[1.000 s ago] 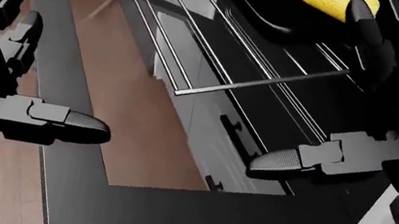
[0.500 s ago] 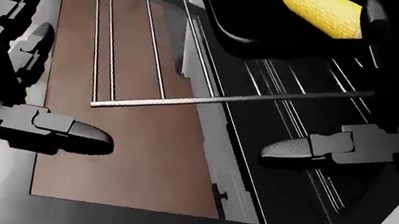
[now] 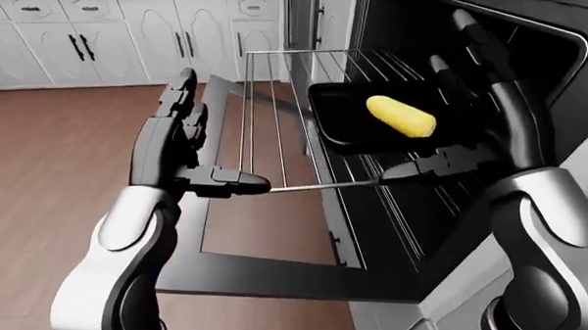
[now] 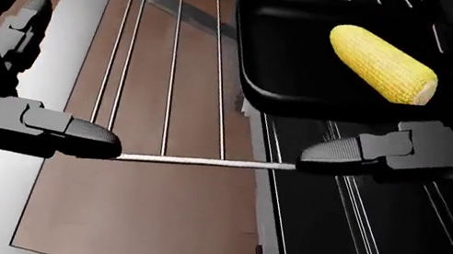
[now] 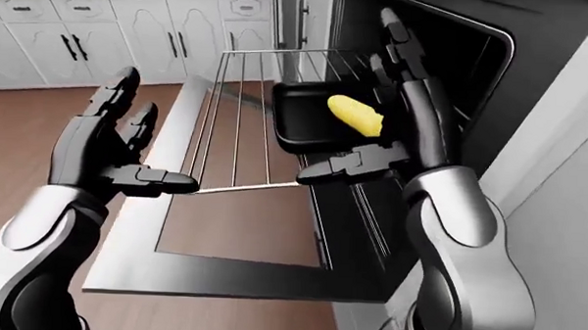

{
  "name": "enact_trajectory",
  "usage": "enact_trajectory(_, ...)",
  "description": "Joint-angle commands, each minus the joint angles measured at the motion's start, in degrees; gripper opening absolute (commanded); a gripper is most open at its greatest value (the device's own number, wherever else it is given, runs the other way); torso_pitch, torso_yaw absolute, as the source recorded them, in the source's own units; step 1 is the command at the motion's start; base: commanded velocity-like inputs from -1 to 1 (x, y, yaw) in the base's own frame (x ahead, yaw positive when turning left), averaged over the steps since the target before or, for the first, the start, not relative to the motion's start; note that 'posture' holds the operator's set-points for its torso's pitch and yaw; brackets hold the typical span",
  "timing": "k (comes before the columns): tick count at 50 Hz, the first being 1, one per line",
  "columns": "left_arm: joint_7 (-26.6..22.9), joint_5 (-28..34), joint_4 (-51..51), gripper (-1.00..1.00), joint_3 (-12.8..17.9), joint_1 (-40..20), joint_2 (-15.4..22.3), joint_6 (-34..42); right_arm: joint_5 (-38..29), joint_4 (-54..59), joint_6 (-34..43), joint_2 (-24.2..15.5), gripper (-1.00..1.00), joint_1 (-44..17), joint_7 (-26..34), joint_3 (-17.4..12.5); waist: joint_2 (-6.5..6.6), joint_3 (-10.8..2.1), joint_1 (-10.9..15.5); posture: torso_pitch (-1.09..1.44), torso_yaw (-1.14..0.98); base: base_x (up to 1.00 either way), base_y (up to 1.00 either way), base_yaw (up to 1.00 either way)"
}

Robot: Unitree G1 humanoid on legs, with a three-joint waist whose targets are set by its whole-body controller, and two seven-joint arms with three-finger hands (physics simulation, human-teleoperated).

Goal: Pick the corn from the top rack in the oven and place it on the plate on the counter.

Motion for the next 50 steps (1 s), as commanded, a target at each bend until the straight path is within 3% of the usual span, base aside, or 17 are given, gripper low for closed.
enact_trajectory(1, 0.6, 0.1, -1.4, 1.0, 1.0, -1.2, 0.6, -1.2, 0.2, -1.3, -1.4, -0.2, 1.0, -1.5, 0.2, 0.1, -0.1, 0.23, 0.3, 0.0, 0.0, 0.01, 0.0, 0.0)
enact_trajectory(5, 0.7, -0.5, -1.3, 1.0, 1.5, -1.3, 1.1, -1.3, -0.4, -1.0, -1.2, -0.3, 1.0, -1.8, 0.4, 0.6, 0.95, 0.11, -0.4, 0.0, 0.0, 0.0, 0.0, 0.0)
enact_trajectory(7, 0.8, -0.8, -1.5, 1.0, 1.7, -1.5, 1.2, -1.0, -0.4, -1.1, -0.7, -0.3, 1.0, -2.5, 0.4, 0.5, 3.24, -0.35, -0.9, 0.0, 0.0, 0.0, 0.0, 0.0)
enact_trajectory(8, 0.8, -0.9, -1.4, 1.0, 1.8, -1.5, 1.3, -1.0, -0.5, -0.9, -0.7, -0.3, 1.0, -2.7, 0.4, 0.5, 5.36, -1.62, -1.0, 0.0, 0.0, 0.05, 0.0, 0.0)
enact_trajectory(9, 0.9, -1.1, -1.7, 1.0, 2.0, -1.5, 1.4, -0.7, -0.5, -1.0, -0.5, -0.4, 1.0, -2.9, 0.4, 0.5, 2.69, -0.56, -0.5, 0.0, 0.0, 0.06, 0.0, 0.0)
enact_trajectory(12, 0.8, -1.4, -1.1, 1.0, 2.1, -0.8, 1.6, -1.8, -0.2, -1.1, 0.3, -0.5, 1.0, -4.1, 0.2, 0.4, 3.14, -1.11, 0.0, 0.0, 0.0, 0.06, 0.0, 0.0)
enact_trajectory(13, 0.9, -1.8, -1.5, 1.0, 2.5, -1.4, 1.8, -0.9, -0.2, -1.0, 0.5, -0.4, 1.0, -4.6, 0.1, 0.7, 2.42, 0.36, 0.4, 0.0, 0.0, 0.0, 0.0, 0.0)
enact_trajectory(14, 0.9, -1.9, -1.5, 1.0, 2.6, -1.2, 1.9, -0.9, -0.3, -0.6, 0.0, -0.4, 1.0, -4.5, 0.1, 0.8, 1.49, -0.53, 0.6, 0.0, 0.0, 0.0, 0.0, 0.0)
enact_trajectory(15, 0.7, -1.9, -0.3, 1.0, 2.8, -1.1, 2.1, -2.0, -0.5, -0.5, -0.1, -0.5, 1.0, -4.8, 0.1, 1.0, 0.23, -0.54, 0.8, 0.0, 0.0, 0.0, 0.0, 0.0)
enact_trajectory(16, 0.8, -2.0, -0.5, 1.0, 2.8, -0.8, 2.0, -2.1, -0.6, -0.5, 0.1, -0.5, 1.0, -5.0, 0.0, 1.2, 1.16, -0.48, 1.0, 0.0, 0.0, 0.0, 0.0, 0.0)
enact_trajectory(21, 1.0, -2.9, -0.3, 1.0, 3.2, -0.9, 2.6, -2.2, -1.6, 1.4, 2.0, -1.1, 1.0, -8.5, 0.0, 2.4, 2.03, -1.15, 0.3, 0.0, 0.0, 0.0, 0.0, 0.0)
enact_trajectory(24, 1.1, -3.2, 0.0, 1.0, 3.4, -1.0, 2.9, -2.3, -3.0, 3.5, 5.3, -2.7, 1.0, -11.2, 0.7, 2.8, 2.27, -1.18, 0.0, 0.0, 0.0, 0.0, 0.0, 0.0)
enact_trajectory(29, 1.2, -3.2, 0.4, 1.0, 3.2, -0.9, 3.1, -3.1, -8.2, 7.7, 11.0, -6.0, 1.0, -15.1, 5.8, 6.3, 2.1, -1.12, -0.2, 0.0, 0.0, 0.0, 0.0, 0.0)
enact_trajectory(37, 0.9, -3.7, 1.0, 1.0, 4.0, -1.1, 3.8, -3.4, -19.7, 16.1, 19.9, -13.0, 1.0, -25.1, 20.5, 11.9, 2.13, -0.79, -0.3, 0.0, 0.0, 0.0, 0.0, 0.0)
enact_trajectory(41, 0.9, -3.9, 1.7, 1.0, 3.9, -0.9, 3.8, -4.5, -27.5, 23.8, 20.4, -17.8, 1.0, -29.6, 30.0, 16.4, 2.17, -0.63, -0.3, 0.0, 0.0, 0.0, 0.0, 0.0)
enact_trajectory(48, 1.5, -5.3, 0.1, 1.0, 5.0, -1.8, 4.4, -2.2, -45.7, 39.3, 12.3, -16.3, 1.0, -36.0, 46.0, 18.0, 2.74, -0.51, -0.6, 0.0, 0.0, 0.0, 0.0, 0.0)
enact_trajectory(50, 1.8, -5.9, -0.7, 1.0, 5.5, -2.1, 4.7, -1.1, -51.1, 44.9, 8.5, -14.3, 1.0, -38.5, 49.1, 16.4, 2.97, -0.39, -0.6, 0.0, 0.0, 0.0, 0.0, 0.0)
